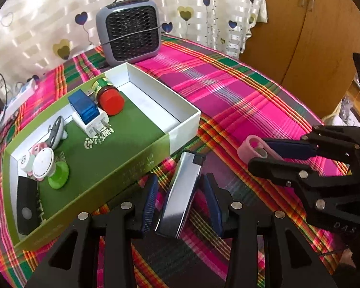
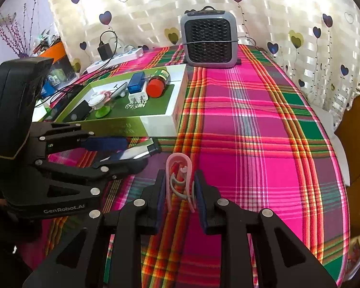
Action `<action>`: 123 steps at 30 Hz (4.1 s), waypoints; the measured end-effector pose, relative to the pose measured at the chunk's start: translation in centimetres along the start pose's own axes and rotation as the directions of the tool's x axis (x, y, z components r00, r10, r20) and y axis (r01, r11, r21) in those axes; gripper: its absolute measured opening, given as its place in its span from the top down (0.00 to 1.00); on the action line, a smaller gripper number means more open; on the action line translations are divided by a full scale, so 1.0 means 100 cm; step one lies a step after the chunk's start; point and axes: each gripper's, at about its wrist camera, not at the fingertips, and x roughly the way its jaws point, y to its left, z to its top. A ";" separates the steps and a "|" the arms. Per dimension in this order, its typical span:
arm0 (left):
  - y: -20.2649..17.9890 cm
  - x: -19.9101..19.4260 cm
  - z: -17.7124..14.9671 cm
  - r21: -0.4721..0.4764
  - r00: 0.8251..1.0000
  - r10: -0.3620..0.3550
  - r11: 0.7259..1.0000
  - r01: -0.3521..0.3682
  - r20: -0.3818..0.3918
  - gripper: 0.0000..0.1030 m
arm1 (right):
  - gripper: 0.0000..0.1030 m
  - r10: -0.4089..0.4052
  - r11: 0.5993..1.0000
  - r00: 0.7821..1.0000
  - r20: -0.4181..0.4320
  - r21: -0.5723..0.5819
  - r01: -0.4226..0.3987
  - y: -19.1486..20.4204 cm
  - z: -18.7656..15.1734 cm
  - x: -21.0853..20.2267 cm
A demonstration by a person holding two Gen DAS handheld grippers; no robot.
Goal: Organize rigid objects
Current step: 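Grasp the silver rectangular item with the left tool while the right tool holds the pink clip, then carry the silver item and pink clip over the green box lid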
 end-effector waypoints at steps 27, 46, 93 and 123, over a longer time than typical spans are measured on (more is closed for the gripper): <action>0.003 0.000 -0.001 -0.014 1.000 -0.002 1.000 0.002 0.016 0.78 | 0.76 0.006 1.000 1.000 -0.016 0.006 -0.006 0.000 -0.001 0.006; -0.005 -0.010 -0.012 -0.019 1.000 -0.009 1.000 0.009 0.029 0.79 | 0.76 0.005 1.000 1.000 -0.011 0.010 -0.004 0.000 -0.003 0.003; 0.054 -0.067 -0.002 -0.162 0.984 0.077 0.985 -0.051 0.158 0.79 | 0.76 0.015 0.998 0.998 0.065 -0.060 -0.011 0.039 0.051 -0.001; 0.101 -0.016 0.014 -0.262 0.992 0.092 0.963 -0.067 0.085 0.79 | 0.76 0.009 1.000 0.998 -0.054 -0.005 -0.009 0.030 0.086 0.073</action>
